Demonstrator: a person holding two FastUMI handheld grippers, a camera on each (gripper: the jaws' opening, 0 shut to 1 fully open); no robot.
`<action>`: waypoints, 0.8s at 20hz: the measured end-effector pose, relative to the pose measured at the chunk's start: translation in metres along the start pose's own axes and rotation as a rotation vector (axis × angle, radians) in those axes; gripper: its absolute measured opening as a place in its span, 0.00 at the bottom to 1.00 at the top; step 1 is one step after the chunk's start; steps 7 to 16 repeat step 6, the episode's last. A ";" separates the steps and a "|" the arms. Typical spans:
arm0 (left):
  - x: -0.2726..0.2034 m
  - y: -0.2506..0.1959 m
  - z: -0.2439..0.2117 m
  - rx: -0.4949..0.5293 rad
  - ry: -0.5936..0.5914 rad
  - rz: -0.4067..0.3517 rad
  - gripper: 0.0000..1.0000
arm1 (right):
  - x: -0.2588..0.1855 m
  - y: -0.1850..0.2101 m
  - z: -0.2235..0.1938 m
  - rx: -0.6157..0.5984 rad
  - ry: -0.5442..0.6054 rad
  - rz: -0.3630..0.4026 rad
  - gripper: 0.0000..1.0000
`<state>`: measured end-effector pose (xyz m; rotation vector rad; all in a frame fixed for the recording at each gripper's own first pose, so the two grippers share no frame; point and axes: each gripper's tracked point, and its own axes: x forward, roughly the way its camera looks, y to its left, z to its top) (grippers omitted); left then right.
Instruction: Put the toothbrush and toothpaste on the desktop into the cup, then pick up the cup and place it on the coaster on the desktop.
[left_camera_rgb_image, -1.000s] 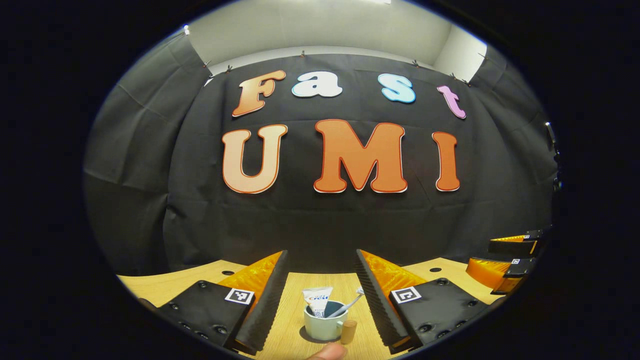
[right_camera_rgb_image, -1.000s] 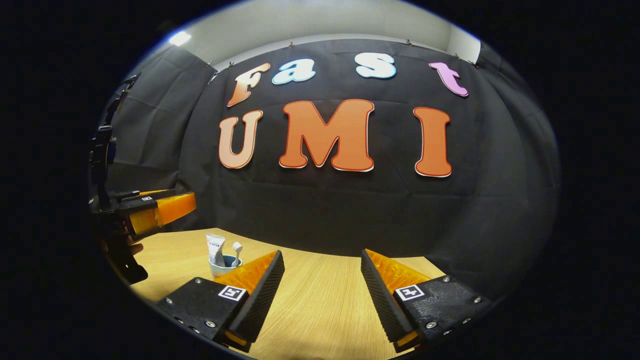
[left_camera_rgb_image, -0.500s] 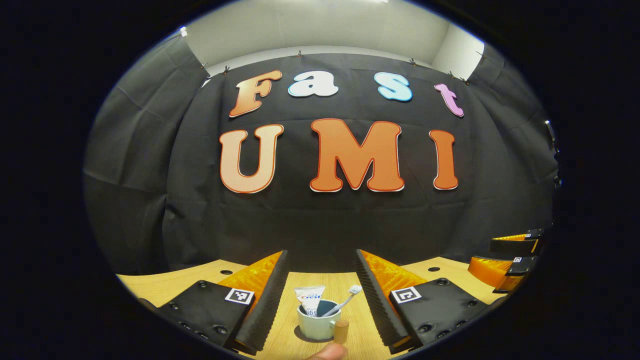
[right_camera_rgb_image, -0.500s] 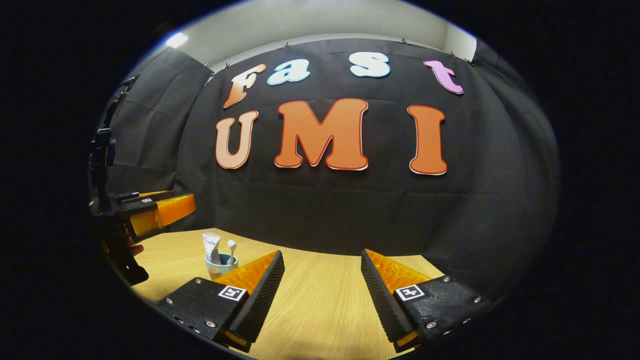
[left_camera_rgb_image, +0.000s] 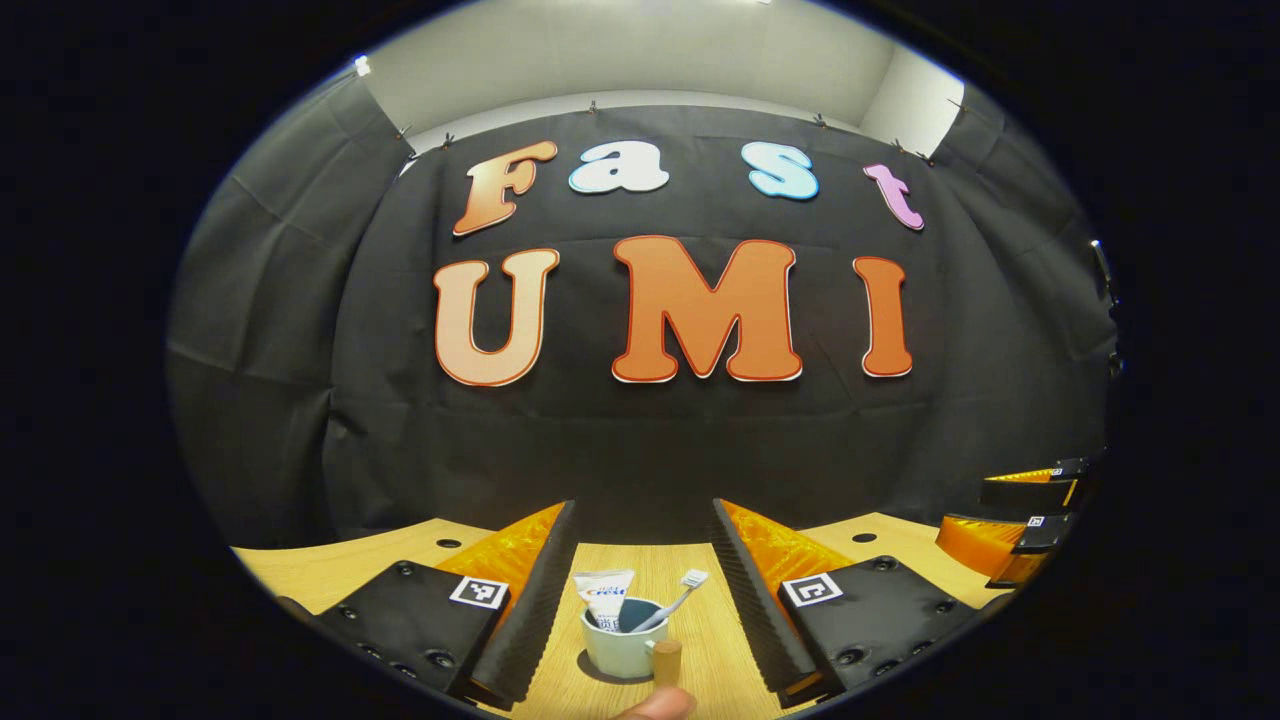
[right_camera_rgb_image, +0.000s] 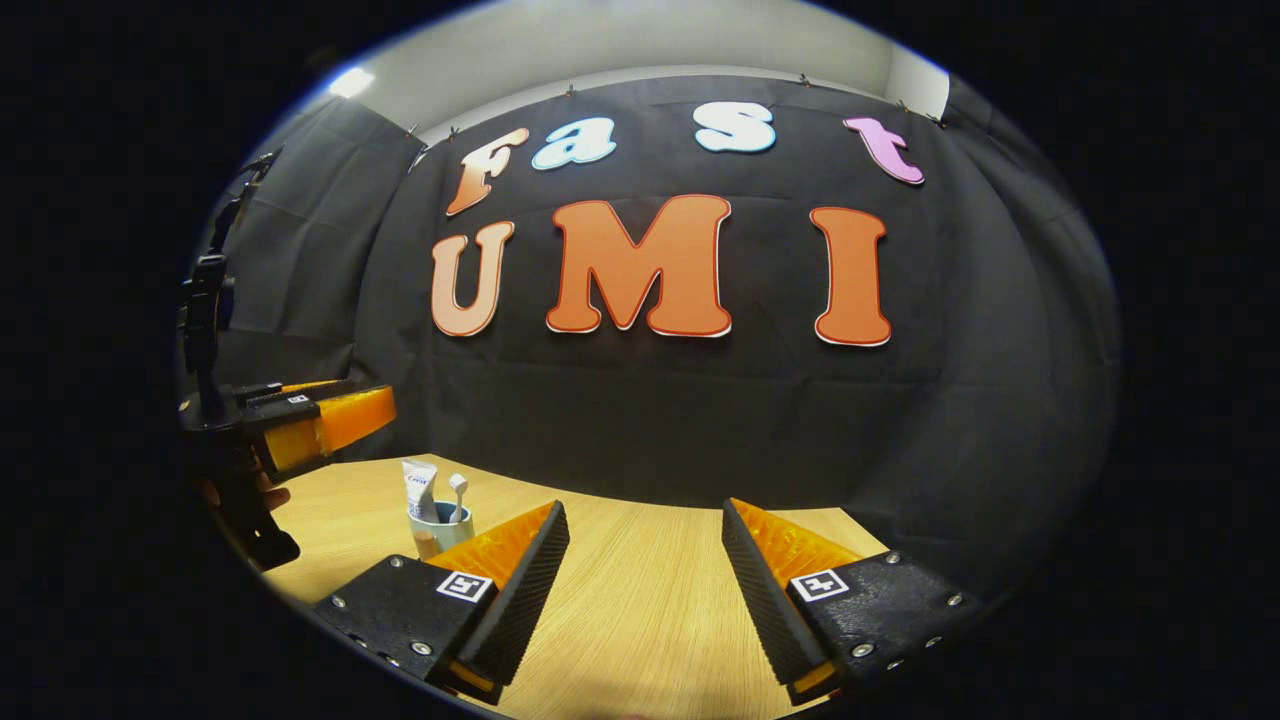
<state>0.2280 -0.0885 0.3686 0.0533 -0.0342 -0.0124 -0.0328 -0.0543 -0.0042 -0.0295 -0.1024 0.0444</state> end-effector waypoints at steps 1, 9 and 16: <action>0.000 -0.002 -0.001 -0.002 0.002 0.002 0.88 | -0.001 -0.001 -0.002 0.001 0.002 0.000 0.93; -0.002 -0.007 -0.004 0.017 0.015 0.009 0.88 | -0.007 -0.013 -0.007 -0.001 0.008 -0.009 0.93; -0.002 -0.007 -0.004 0.017 0.015 0.009 0.88 | -0.007 -0.013 -0.007 -0.001 0.008 -0.009 0.93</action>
